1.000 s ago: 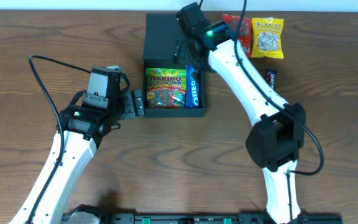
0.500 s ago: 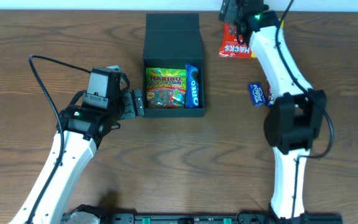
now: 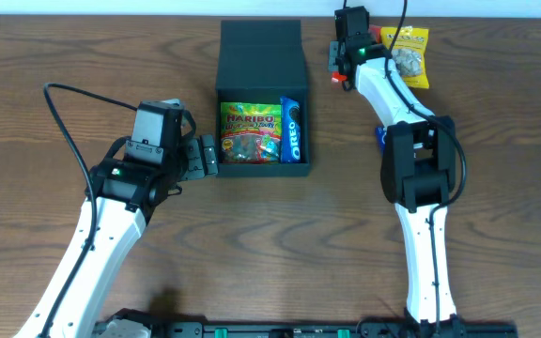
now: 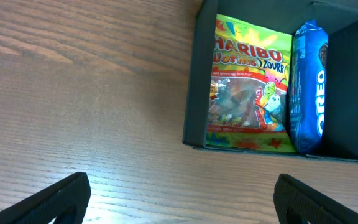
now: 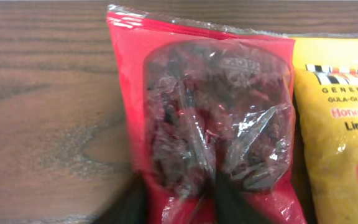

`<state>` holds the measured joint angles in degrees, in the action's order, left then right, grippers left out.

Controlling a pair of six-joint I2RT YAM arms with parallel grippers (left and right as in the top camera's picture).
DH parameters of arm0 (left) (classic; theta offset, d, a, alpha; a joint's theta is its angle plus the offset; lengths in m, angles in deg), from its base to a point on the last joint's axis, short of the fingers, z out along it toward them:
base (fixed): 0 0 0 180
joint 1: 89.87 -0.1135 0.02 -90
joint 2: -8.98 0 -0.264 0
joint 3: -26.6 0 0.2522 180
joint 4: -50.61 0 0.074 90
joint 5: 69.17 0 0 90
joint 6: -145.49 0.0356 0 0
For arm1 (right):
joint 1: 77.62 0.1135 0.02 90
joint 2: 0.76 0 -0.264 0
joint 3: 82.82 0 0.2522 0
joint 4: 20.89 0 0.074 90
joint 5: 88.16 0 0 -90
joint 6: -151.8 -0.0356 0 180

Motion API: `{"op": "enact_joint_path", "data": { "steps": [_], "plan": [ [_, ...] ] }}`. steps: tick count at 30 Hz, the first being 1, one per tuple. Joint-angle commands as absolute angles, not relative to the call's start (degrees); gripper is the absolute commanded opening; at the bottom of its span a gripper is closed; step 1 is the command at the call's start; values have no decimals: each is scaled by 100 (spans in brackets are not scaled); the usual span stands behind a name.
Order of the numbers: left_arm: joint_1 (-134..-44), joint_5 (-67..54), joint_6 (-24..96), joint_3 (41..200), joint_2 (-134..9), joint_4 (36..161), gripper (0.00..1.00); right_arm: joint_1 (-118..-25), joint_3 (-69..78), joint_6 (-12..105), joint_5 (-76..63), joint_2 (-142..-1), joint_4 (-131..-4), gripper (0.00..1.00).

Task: Pack container
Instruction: 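Lower the red Hacks bag into the box over the Haribo bag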

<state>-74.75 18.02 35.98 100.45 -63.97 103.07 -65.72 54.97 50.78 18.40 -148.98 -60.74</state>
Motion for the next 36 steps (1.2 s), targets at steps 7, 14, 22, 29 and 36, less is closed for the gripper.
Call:
{"op": "enact_joint_path", "data": {
  "steps": [7,14,22,29,36],
  "plan": [
    [-7484,1828,3600,10098,-6322,10316,95,-6636,5667,5292,1796,-14649,-6787,1],
    [-7484,1977,3788,10102,-6307,10318,95,-6485,5676,5097,1792,-13263,-7536,1],
    [-7484,1979,4333,10485,-5638,10613,95,-5836,5676,3876,1792,-12109,-9263,1],
    [-7484,1974,4328,10828,-4499,11203,95,-4629,5630,2468,1794,-12135,-10323,1],
    [-7484,1974,4328,11005,-3341,11732,95,-3663,5569,1788,2017,-12570,-10212,1]
  ]
}}
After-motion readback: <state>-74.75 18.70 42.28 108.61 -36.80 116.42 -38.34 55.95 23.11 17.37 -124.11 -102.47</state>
